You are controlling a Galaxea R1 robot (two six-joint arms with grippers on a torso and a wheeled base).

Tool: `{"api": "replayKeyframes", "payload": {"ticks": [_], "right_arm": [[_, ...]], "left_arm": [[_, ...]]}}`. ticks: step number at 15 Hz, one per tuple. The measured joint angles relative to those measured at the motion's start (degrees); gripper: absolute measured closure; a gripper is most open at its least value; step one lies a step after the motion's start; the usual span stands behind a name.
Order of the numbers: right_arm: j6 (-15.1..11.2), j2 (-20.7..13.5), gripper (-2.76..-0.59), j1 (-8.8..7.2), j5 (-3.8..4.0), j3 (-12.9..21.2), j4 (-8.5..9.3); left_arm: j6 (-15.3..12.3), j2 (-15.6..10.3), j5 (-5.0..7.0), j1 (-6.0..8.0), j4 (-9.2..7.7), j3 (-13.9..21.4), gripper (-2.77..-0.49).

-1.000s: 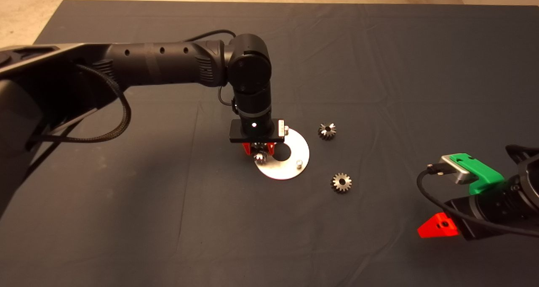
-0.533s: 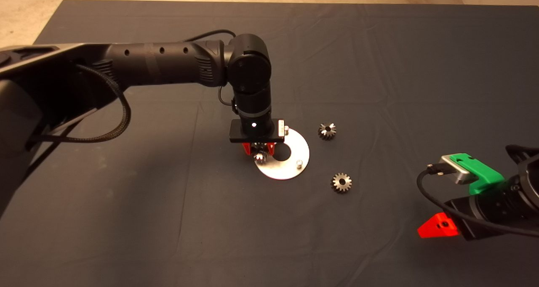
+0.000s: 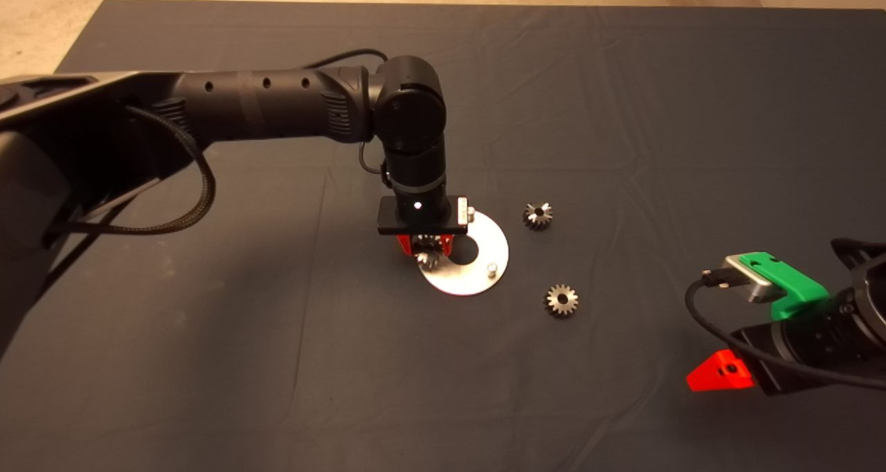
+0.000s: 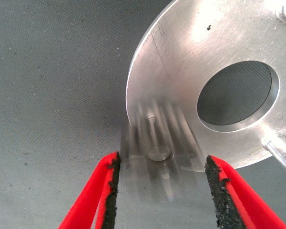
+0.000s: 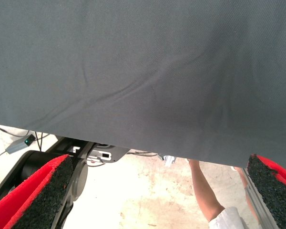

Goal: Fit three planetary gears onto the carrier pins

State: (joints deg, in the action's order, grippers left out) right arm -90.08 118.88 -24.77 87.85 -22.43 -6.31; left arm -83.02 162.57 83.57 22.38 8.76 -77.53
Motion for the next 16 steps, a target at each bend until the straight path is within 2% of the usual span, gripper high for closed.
{"api": "replayKeyframes", "payload": {"ticks": [3,5,6,8,10,11,13,14,15,16], "right_arm": [[0.00,0.00,-2.73,0.02,0.00,0.00,-0.02],[0.00,0.00,-2.73,0.00,0.02,0.00,-0.02],[0.00,0.00,-2.73,0.02,0.00,0.00,-0.02],[0.00,0.00,-2.73,0.02,0.00,0.00,-0.02],[0.03,0.03,-2.73,0.01,0.02,0.00,-0.02],[0.09,0.24,-2.73,0.02,0.02,0.00,-0.02],[2.35,1.37,-2.73,0.04,0.02,-1.10,-0.02],[4.53,2.28,-2.73,0.04,-0.02,-3.09,-0.01],[6.79,3.47,-2.73,0.04,0.05,-6.27,-0.02],[8.87,4.83,-2.73,0.04,0.02,-9.79,-0.02]], "left_arm": [[1.44,0.11,0.15,0.00,-0.01,-0.17,-1.31],[1.46,0.13,0.80,0.02,-0.01,-0.39,-1.47],[1.69,0.12,1.19,0.02,0.00,-0.35,-1.47],[2.18,-0.48,2.36,0.05,-0.03,1.44,-1.59],[2.29,-1.90,2.86,0.27,0.00,3.99,-1.61],[2.23,-3.26,2.95,0.51,0.00,6.62,-1.68],[-0.01,-7.24,2.97,0.75,-0.01,14.22,-1.73],[-1.34,-9.52,3.01,0.82,-0.01,18.34,-1.76],[-2.38,-11.95,3.06,0.82,-0.01,22.33,-1.87],[-3.37,-14.24,3.51,0.83,-0.01,26.10,-1.89]]}}
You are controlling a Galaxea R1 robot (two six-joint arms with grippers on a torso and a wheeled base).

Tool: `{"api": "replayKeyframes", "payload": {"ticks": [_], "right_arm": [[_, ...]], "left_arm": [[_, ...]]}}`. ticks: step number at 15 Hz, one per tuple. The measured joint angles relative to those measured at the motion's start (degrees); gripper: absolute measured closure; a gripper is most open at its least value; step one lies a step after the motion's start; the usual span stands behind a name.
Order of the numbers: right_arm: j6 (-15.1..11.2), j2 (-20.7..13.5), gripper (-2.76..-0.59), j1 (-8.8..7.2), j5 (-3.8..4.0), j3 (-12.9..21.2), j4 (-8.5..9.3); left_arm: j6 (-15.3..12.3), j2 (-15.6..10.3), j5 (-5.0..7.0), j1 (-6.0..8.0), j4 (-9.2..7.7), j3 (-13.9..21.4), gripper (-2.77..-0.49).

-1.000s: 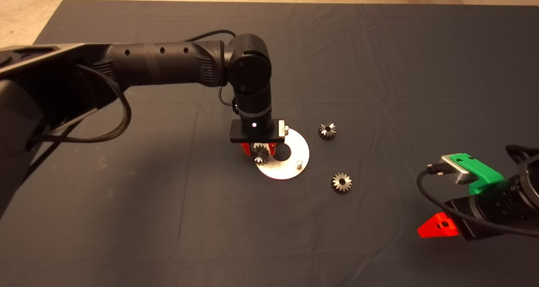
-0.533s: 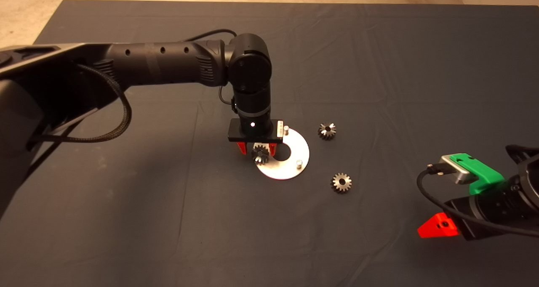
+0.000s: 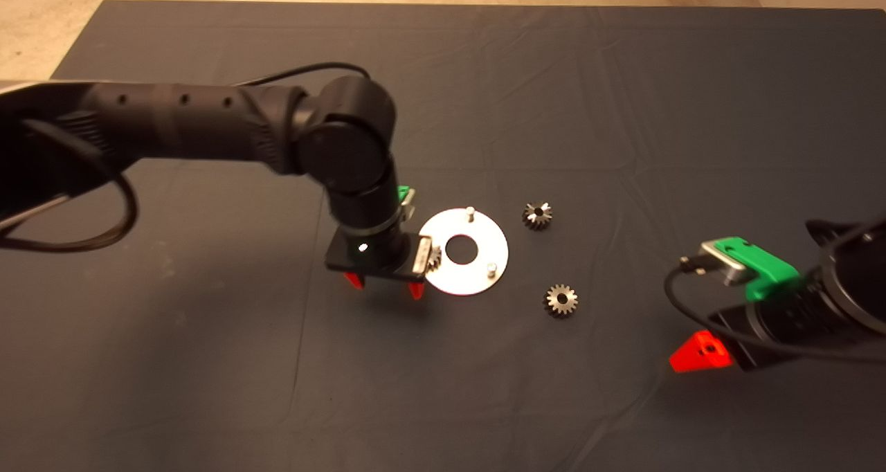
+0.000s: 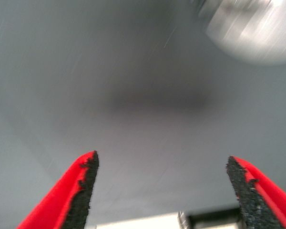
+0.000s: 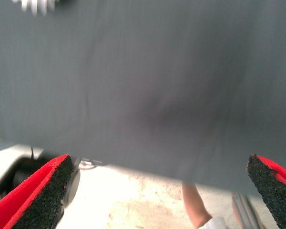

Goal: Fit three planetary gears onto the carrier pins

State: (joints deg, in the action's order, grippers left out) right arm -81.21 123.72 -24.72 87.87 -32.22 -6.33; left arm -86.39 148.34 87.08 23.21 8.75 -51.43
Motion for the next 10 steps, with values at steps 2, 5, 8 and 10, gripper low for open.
{"api": "replayKeyframes", "payload": {"ticks": [2,5,8,10], "right_arm": [[5.60,4.93,-2.73,0.13,0.05,-10.41,-0.06],[13.67,12.62,-2.73,0.72,0.02,-23.57,-0.17],[20.94,21.33,-2.73,2.10,-0.06,-36.41,-0.31],[24.44,26.06,-2.73,2.65,-0.57,-43.19,-0.34]], "left_arm": [[-1.97,-4.50,0.03,0.00,0.01,7.36,-1.98],[-4.46,-14.34,0.12,0.16,-0.02,17.07,-2.06],[-6.45,-18.85,0.93,0.18,-0.32,23.33,-2.19],[-7.99,-18.70,0.07,0.21,-0.40,24.80,-2.19]]}}
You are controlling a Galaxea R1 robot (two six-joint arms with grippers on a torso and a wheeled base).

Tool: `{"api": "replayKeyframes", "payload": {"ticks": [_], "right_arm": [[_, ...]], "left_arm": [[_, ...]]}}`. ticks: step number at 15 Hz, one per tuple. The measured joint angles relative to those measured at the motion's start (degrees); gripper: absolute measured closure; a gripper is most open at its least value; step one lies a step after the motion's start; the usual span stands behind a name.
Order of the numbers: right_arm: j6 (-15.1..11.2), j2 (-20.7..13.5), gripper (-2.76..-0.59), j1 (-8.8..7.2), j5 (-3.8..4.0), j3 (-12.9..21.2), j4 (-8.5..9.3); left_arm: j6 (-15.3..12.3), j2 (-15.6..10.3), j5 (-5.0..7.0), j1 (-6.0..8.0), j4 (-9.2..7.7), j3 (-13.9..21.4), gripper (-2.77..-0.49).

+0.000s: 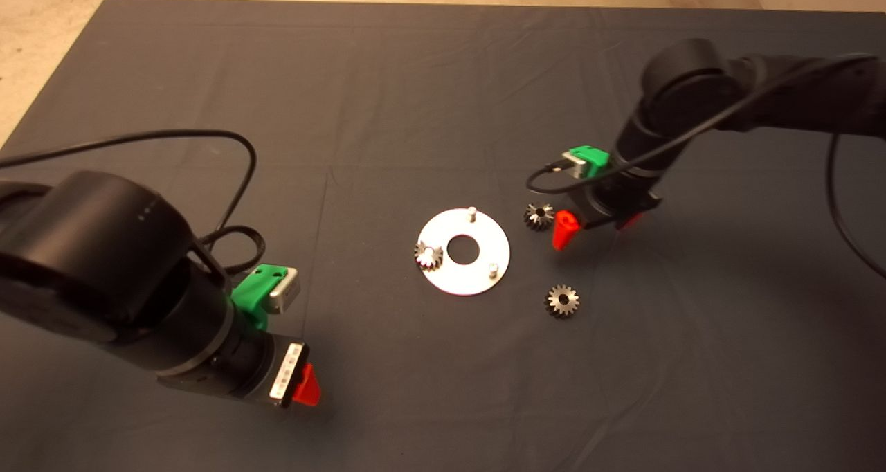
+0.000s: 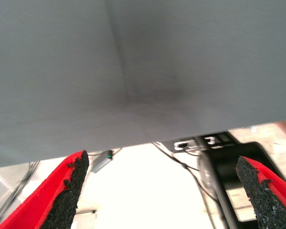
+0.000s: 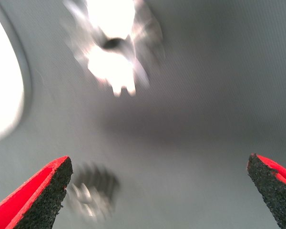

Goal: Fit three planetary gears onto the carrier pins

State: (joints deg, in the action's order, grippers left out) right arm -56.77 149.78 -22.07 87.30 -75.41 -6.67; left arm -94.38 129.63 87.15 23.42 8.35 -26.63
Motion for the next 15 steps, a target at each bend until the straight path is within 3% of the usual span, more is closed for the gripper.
{"api": "replayKeyframes", "payload": {"ticks": [3,4,7,9,15], "right_arm": [[4.46,4.57,-2.73,1.30,0.13,-10.05,-0.18],[5.36,5.71,-2.73,1.54,0.18,-11.76,-0.20],[7.08,8.05,-2.69,1.76,0.16,-13.81,-0.24],[7.46,9.04,-2.55,1.93,0.13,-14.42,-0.24],[7.87,9.65,-2.37,1.92,0.16,-15.25,-0.27]], "left_arm": [[-2.01,-0.65,0.26,0.12,-0.01,1.55,-2.19],[-2.17,-0.63,0.24,0.12,-0.01,1.77,-2.19],[-2.48,-0.75,0.26,0.12,-0.01,2.15,-2.19],[-2.50,-0.76,0.26,0.12,-0.03,2.29,-2.19],[-2.67,-0.77,0.26,0.12,-0.01,2.38,-2.19]]}}
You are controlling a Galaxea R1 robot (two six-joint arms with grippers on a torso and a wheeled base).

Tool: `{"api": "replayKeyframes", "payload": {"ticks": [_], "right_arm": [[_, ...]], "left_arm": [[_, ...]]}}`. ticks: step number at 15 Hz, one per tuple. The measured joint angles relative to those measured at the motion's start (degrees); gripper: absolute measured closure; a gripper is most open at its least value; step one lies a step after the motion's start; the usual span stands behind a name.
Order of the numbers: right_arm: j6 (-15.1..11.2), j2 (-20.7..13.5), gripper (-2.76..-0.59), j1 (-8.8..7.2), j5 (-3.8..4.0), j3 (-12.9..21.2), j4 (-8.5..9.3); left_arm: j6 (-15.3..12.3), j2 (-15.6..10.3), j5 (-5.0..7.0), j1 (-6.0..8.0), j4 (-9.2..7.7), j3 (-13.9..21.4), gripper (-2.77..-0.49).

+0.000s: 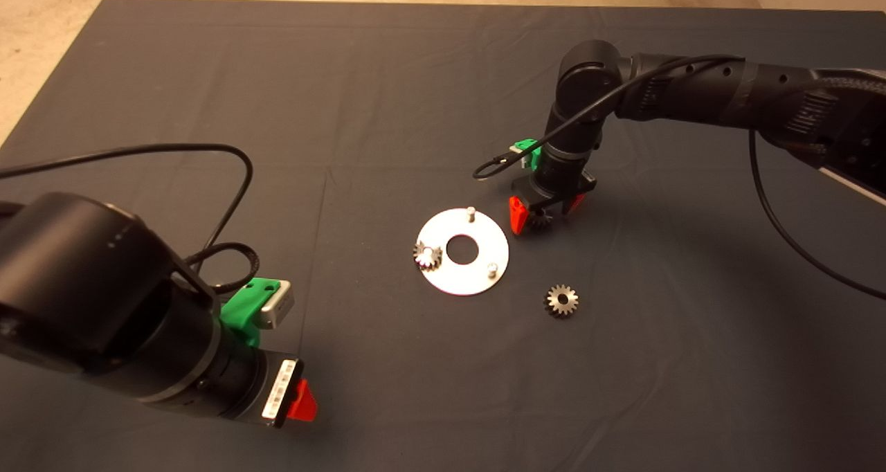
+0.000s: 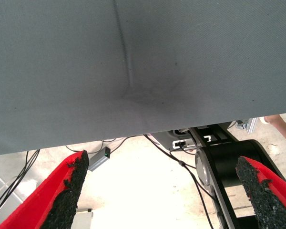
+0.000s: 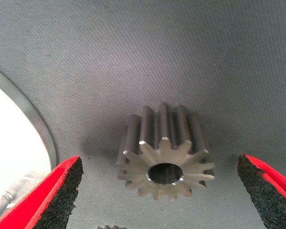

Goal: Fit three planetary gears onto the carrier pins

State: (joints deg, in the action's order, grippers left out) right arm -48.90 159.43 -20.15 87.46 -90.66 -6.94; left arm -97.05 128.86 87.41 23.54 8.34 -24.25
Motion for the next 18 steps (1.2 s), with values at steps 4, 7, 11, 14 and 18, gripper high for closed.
{"api": "replayKeyframes", "payload": {"ticks": [4,7,11,14,18], "right_arm": [[0.04,0.28,-2.16,0.00,0.00,-0.07,-0.02],[0.04,0.28,-2.09,0.00,0.00,-0.11,-0.04],[0.22,0.28,-2.01,0.00,0.00,-0.16,-0.22],[0.26,0.28,-1.95,0.00,0.00,-0.16,-1.47],[0.52,0.28,-1.80,0.00,0.00,-0.13,-4.46]], "left_arm": [[0.00,0.02,0.00,0.00,0.00,0.38,-2.19],[0.00,0.02,0.00,0.00,-0.02,1.23,-2.19],[0.00,0.02,0.00,0.00,-0.13,1.67,-2.19],[0.02,0.02,0.00,0.00,-0.32,2.12,-2.19],[0.02,0.02,0.00,0.00,-0.54,2.80,-2.19]]}}
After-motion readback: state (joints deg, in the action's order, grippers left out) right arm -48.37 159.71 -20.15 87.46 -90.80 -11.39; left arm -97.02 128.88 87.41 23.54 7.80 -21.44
